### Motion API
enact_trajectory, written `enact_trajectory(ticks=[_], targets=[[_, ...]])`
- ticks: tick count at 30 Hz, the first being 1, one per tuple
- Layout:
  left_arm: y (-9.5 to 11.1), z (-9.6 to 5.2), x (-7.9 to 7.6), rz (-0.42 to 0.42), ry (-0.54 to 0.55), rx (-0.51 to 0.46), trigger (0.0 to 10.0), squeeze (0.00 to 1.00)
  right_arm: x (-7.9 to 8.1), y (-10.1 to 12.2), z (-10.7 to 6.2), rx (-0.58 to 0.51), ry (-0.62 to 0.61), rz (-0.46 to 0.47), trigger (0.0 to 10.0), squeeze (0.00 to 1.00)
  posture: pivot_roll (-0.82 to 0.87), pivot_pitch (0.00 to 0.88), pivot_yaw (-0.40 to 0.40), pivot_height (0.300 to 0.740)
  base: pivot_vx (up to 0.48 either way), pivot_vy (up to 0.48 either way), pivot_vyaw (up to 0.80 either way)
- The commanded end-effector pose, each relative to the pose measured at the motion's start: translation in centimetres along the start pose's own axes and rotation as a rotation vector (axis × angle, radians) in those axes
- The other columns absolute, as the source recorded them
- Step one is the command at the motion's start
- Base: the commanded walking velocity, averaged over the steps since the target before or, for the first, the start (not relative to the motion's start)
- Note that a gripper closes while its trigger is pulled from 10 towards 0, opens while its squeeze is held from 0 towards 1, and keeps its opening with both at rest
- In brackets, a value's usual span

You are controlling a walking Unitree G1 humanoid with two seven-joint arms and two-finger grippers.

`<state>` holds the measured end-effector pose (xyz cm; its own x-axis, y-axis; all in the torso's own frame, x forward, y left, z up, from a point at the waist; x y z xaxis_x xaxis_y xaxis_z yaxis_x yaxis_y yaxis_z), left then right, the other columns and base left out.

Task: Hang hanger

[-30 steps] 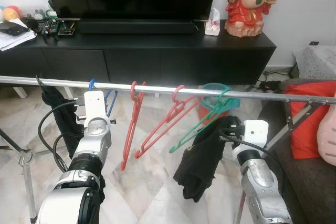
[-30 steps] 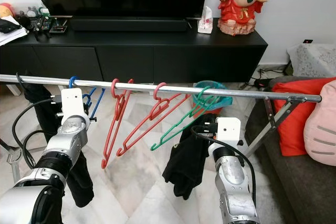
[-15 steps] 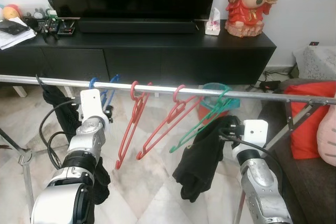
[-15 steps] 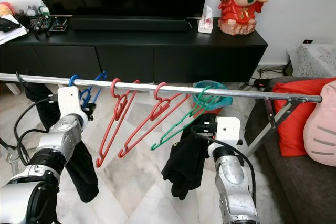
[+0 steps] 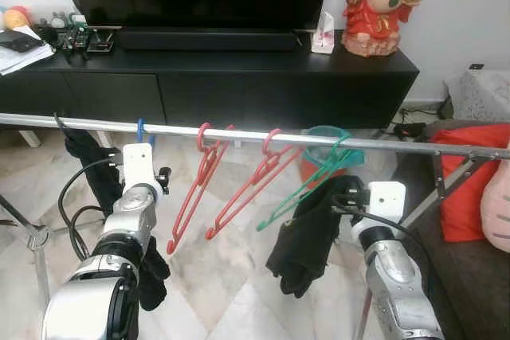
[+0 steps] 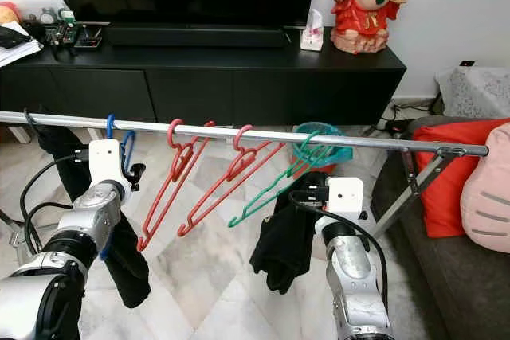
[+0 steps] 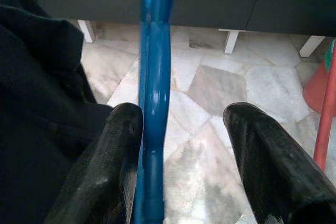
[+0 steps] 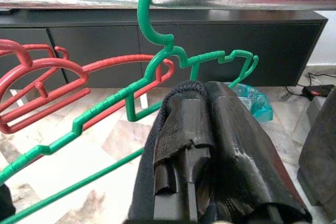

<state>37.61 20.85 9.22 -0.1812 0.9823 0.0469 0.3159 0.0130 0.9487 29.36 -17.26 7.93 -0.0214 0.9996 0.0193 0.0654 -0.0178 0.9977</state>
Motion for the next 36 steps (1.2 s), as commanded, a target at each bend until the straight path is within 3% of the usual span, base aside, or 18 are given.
enact_trajectory(ticks=[1, 36], targets=[[0.29, 0.1, -0.47, -0.009, -0.005, -0.008, 0.0, 0.0, 0.15, 1.5, 0.47, -0.054, 0.01, -0.004, 10.0, 0.0, -0.08, 0.0, -0.064, 0.74, 0.0, 0.0, 0.0], [0.14, -0.07, -0.87, 0.016, 0.002, -0.058, 0.0, 0.0, 0.01, 1.75, 0.72, -0.058, 0.008, -0.005, 10.0, 0.0, -0.09, 0.0, -0.063, 0.74, 0.0, 0.0, 0.0]])
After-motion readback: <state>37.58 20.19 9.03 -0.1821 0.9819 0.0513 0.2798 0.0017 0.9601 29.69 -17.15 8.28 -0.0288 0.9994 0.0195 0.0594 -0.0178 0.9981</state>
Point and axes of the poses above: a point about 5 cm out from each wrist's last joint towards the gripper, its own z axis pointing out of the wrist towards the gripper, its own y axis along the axis of the wrist's last joint, x = y × z, the point moved 1 cm from there along z, pointing out of the wrist towards the gripper, and after that the axes turned 1 degree about z, right-handed, at the moved point
